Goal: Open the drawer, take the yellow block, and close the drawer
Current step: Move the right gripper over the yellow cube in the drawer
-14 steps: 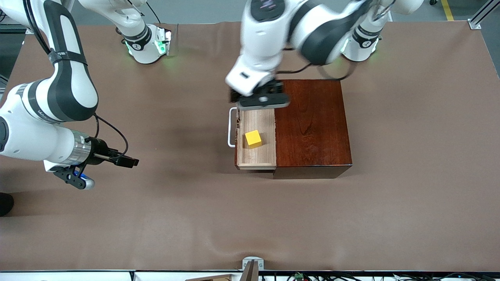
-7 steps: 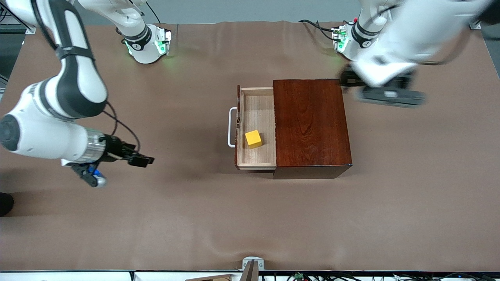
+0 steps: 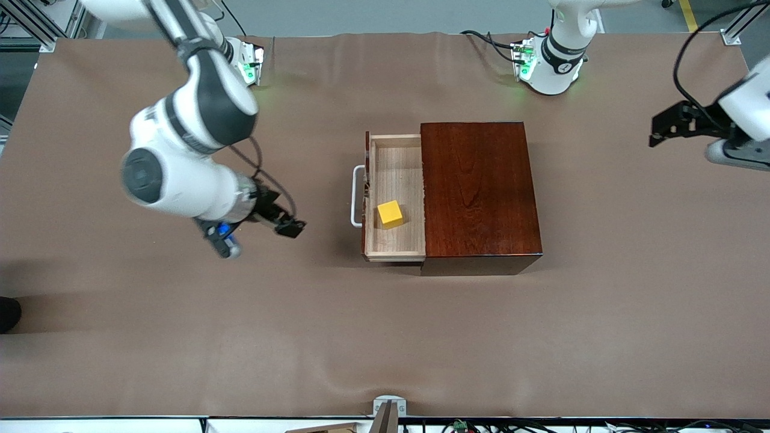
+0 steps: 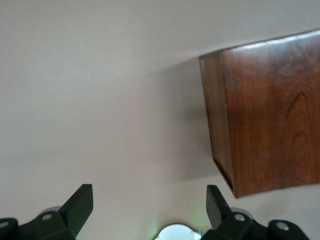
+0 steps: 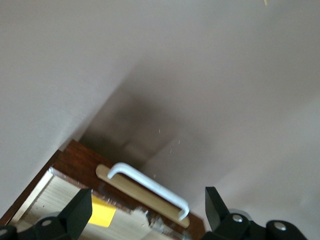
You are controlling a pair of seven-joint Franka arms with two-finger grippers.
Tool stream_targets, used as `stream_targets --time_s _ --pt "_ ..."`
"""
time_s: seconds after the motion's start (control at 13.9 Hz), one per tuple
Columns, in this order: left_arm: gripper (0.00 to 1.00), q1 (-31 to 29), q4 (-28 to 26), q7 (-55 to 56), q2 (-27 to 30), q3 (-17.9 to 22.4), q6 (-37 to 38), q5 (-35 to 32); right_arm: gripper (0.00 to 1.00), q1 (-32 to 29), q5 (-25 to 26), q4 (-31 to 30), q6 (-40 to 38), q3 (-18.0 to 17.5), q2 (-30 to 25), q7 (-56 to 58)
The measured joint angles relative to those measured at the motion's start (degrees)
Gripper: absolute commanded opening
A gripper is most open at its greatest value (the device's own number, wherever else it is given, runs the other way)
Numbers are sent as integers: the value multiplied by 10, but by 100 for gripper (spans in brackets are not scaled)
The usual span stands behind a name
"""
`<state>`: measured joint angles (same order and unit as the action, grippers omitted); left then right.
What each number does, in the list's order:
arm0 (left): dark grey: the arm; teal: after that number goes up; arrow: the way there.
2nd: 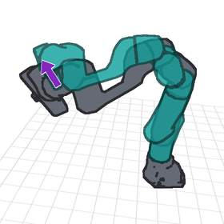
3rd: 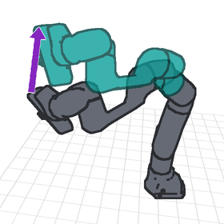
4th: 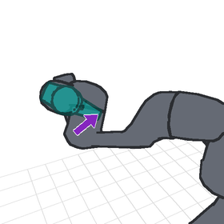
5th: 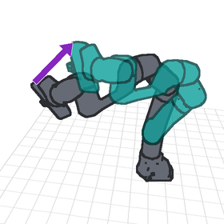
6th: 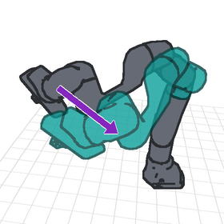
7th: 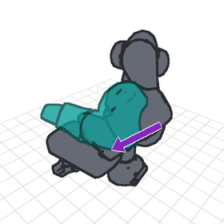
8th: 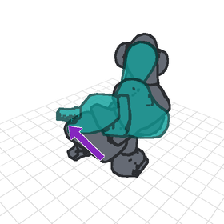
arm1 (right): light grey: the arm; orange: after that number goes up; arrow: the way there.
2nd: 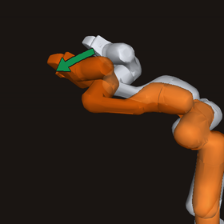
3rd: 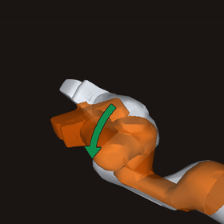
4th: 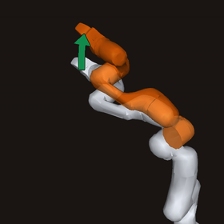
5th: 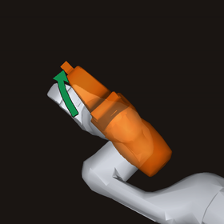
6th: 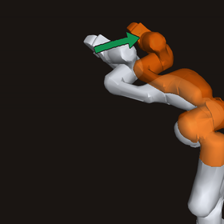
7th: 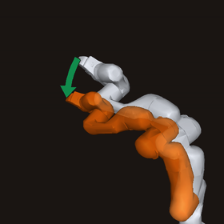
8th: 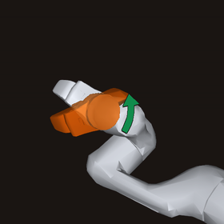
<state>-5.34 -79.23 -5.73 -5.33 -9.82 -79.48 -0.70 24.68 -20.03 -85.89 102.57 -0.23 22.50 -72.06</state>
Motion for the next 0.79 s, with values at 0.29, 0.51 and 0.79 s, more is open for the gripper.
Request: stream_targets --time_s 0.29,0.51,0.79 --pt "100 -5 -33 46 0 -1 -70 0 100 77 17 5 32 0 10 -179" --pt "100 -8 -36 72 0 0 -82 0 100 127 76 16 71 1 43 -316" --pt "100 -8 -36 89 0 -2 -87 1 100 163 107 70 88 1 109 -433"
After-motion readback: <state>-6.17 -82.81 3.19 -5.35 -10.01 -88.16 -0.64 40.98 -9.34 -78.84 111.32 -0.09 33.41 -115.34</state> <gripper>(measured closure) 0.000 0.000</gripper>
